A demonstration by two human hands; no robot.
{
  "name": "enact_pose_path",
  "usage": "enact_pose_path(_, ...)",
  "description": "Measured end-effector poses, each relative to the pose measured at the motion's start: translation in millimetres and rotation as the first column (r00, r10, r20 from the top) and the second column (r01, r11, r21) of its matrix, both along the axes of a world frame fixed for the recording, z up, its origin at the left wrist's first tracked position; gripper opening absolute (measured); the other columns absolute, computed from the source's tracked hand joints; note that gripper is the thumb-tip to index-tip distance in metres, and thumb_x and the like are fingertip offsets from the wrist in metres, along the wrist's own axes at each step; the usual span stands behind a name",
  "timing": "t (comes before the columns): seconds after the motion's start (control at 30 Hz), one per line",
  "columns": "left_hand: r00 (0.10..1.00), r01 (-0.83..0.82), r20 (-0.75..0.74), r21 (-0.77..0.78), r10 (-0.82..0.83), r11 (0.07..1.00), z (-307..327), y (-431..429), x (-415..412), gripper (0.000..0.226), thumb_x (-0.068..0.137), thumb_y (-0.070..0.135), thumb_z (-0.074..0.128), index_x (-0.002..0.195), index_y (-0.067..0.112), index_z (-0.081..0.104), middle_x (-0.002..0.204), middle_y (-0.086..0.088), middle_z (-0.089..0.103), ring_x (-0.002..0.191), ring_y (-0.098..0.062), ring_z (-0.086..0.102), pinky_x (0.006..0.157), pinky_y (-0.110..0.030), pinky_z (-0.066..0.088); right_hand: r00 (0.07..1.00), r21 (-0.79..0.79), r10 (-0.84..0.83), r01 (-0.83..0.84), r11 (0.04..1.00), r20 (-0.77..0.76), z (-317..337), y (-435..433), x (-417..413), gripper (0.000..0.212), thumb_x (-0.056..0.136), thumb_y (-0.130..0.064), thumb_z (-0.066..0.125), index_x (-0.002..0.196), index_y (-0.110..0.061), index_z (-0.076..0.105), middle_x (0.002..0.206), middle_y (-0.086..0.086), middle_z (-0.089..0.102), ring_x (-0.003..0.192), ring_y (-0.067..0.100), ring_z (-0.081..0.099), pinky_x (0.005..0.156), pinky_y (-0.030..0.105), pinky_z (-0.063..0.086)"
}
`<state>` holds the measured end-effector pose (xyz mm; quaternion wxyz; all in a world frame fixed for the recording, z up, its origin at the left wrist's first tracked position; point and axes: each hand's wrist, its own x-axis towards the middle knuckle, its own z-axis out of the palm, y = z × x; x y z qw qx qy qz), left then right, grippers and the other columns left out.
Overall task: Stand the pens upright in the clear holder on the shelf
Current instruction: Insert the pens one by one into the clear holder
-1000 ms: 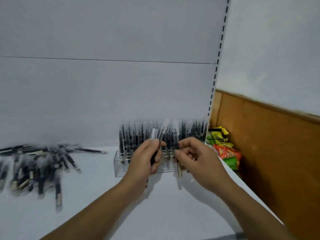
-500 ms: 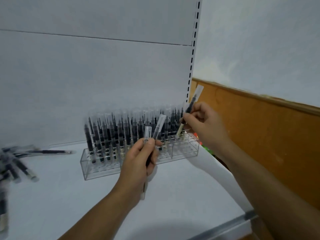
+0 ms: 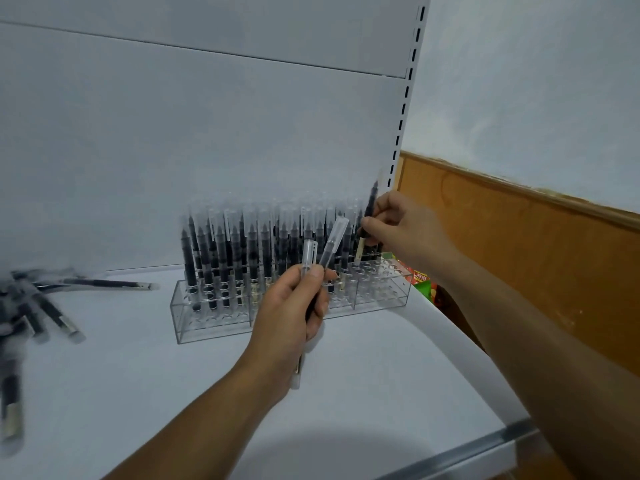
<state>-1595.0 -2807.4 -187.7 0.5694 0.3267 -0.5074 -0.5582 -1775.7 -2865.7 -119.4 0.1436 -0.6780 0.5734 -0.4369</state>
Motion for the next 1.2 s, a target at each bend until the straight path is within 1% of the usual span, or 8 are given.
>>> enact_pose_path(0.2,1.000,-0.005,0.006,0.006,0.005,1.000,0.1,0.7,0.2,0.026,0.098,0.029,0.047,0.093,0.009,0.064,0.059,0.001,0.046,0.047,-0.010,0.029,0.045,-0.023,0.020,0.976,0.088,-0.002,0.022,0.996,-0.217,-13.8,-2.6,4.9,0.012,0.089,-0.029,0.069,0.085,-0.024,0.058,0.081,-0.006,0.064,0.079,0.014,0.061,0.071,0.032,0.052)
enact_pose_path(0.5,1.000,-0.008,0.008,0.003,0.008,1.000,0.1,1.1,-0.4,0.026,0.098,0.028,0.047,0.093,0.009,0.064,0.059,0.001,0.047,0.047,-0.010,0.029,0.044,-0.021,0.020,0.934,0.119,-0.044,0.092,0.989,-0.356,-11.5,1.6,8.3,0.023,0.088,-0.032,0.069,0.071,-0.024,0.054,0.071,-0.007,0.057,0.067,0.010,0.051,0.062,0.030,0.045)
enact_pose_path(0.67,1.000,-0.012,0.014,0.000,0.012,1.000,1.9,2.4,-1.1,0.026,0.098,0.028,0.047,0.092,0.009,0.064,0.059,0.001,0.047,0.046,-0.009,0.031,0.043,-0.021,0.021,0.930,0.156,-0.047,0.111,0.982,-0.365,-11.6,11.9,1.0,0.017,0.088,-0.038,0.068,0.082,-0.022,0.065,0.073,-0.010,0.058,0.067,0.006,0.051,0.057,0.023,0.038)
enact_pose_path(0.77,1.000,-0.008,0.025,-0.007,0.009,1.000,2.9,2.3,-1.1,0.026,0.099,0.028,0.047,0.092,0.009,0.064,0.059,0.001,0.047,0.047,-0.010,0.031,0.044,-0.022,0.021,0.976,0.034,-0.092,0.101,0.994,-0.200,-14.3,28.8,-0.8,0.016,0.091,-0.036,0.065,0.089,-0.021,0.070,0.070,-0.004,0.060,0.062,0.004,0.052,0.054,0.016,0.036)
enact_pose_path(0.83,0.999,-0.011,0.030,-0.009,0.011,1.000,2.9,2.0,-0.7,0.027,0.099,0.029,0.047,0.094,0.008,0.064,0.059,0.001,0.046,0.047,-0.010,0.030,0.044,-0.021,0.022,0.995,0.082,0.080,-0.084,0.993,0.051,-14.4,43.2,7.1,0.012,0.091,-0.030,0.066,0.092,-0.019,0.071,0.070,0.005,0.062,0.059,0.002,0.053,0.052,0.012,0.040)
enact_pose_path(0.9,0.999,-0.008,0.041,-0.011,0.009,1.000,2.4,2.2,-0.5,0.028,0.099,0.029,0.047,0.096,0.006,0.062,0.060,0.000,0.046,0.047,-0.010,0.031,0.044,-0.021,0.022,0.946,0.179,0.237,-0.279,0.944,0.223,-15.9,52.1,16.8,0.013,0.090,-0.027,0.067,0.097,-0.016,0.071,0.067,0.001,0.060,0.057,0.001,0.053,0.051,0.011,0.040)
enact_pose_path(1.07,0.997,0.001,0.081,-0.030,0.001,1.000,1.8,3.4,-2.2,0.029,0.099,0.030,0.047,0.097,0.005,0.062,0.061,0.000,0.046,0.047,-0.007,0.035,0.043,-0.016,0.027,0.883,0.139,0.307,-0.375,0.917,0.356,-19.5,56.4,33.0,0.019,0.090,-0.016,0.067,0.090,0.003,0.066,0.064,0.004,0.052,0.049,0.000,0.049,0.049,0.009,0.037)
enact_pose_path(1.2,0.998,0.011,0.061,-0.016,-0.010,1.000,2.9,3.9,-2.8,0.028,0.099,0.031,0.047,0.092,0.011,0.064,0.060,0.000,0.047,0.046,-0.006,0.036,0.043,-0.015,0.028,0.853,0.083,0.261,-0.332,0.940,0.452,-10.1,51.9,23.5,0.012,0.091,-0.021,0.064,0.083,-0.011,0.067,0.068,0.000,0.059,0.050,0.004,0.043,0.049,0.016,0.036)
